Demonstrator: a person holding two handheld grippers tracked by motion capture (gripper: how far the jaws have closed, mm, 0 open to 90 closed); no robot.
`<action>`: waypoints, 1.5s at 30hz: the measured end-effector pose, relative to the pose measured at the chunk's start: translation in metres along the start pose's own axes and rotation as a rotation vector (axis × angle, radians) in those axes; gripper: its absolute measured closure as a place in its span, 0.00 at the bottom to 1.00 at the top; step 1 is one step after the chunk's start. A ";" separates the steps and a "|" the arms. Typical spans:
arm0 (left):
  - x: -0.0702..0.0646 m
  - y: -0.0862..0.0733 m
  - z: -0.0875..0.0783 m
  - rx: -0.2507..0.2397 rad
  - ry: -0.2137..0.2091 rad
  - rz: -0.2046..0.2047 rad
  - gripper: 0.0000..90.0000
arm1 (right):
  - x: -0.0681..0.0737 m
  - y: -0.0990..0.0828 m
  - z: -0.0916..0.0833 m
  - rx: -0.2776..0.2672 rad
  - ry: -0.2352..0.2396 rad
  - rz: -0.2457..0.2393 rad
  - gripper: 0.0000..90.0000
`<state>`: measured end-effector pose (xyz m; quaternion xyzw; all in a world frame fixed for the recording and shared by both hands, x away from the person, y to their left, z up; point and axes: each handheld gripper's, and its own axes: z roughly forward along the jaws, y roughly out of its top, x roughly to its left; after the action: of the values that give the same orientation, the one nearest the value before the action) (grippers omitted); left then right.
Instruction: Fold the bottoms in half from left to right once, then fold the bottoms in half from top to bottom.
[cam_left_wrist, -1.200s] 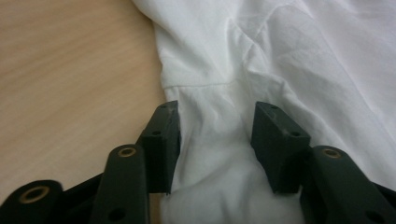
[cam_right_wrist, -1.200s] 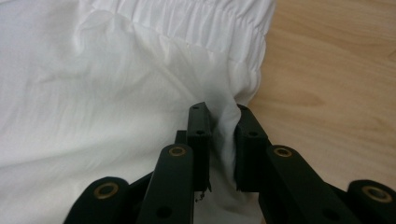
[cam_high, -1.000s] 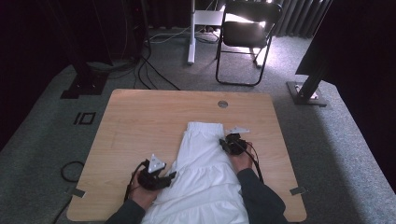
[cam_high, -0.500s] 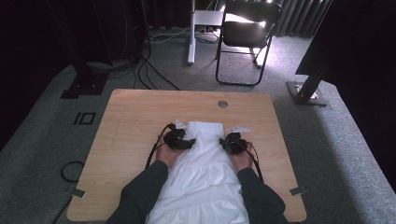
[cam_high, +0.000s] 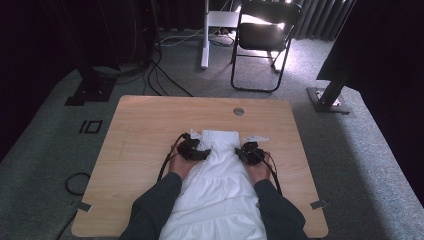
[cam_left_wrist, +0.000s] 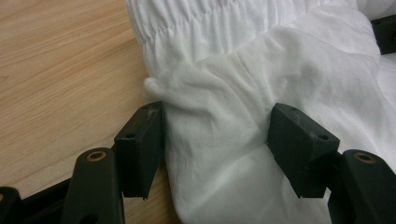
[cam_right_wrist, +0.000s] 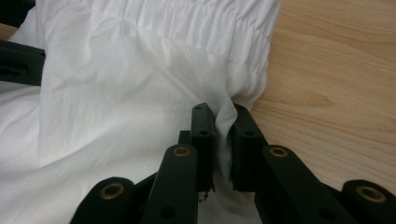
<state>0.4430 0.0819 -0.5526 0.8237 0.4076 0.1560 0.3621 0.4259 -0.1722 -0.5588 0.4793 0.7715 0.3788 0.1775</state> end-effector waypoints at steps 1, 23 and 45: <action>0.000 0.000 0.000 0.002 0.000 0.000 0.41 | 0.000 0.000 0.000 -0.001 0.000 0.001 0.91; 0.000 -0.004 -0.003 -0.015 -0.021 -0.040 0.35 | -0.005 0.003 0.000 0.015 0.036 0.052 0.86; -0.009 0.004 -0.003 0.042 -0.017 -0.014 0.83 | 0.011 0.022 0.009 0.123 0.039 -0.077 0.90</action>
<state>0.4378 0.0750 -0.5475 0.8295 0.4134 0.1380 0.3494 0.4401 -0.1530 -0.5471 0.4519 0.8145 0.3327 0.1472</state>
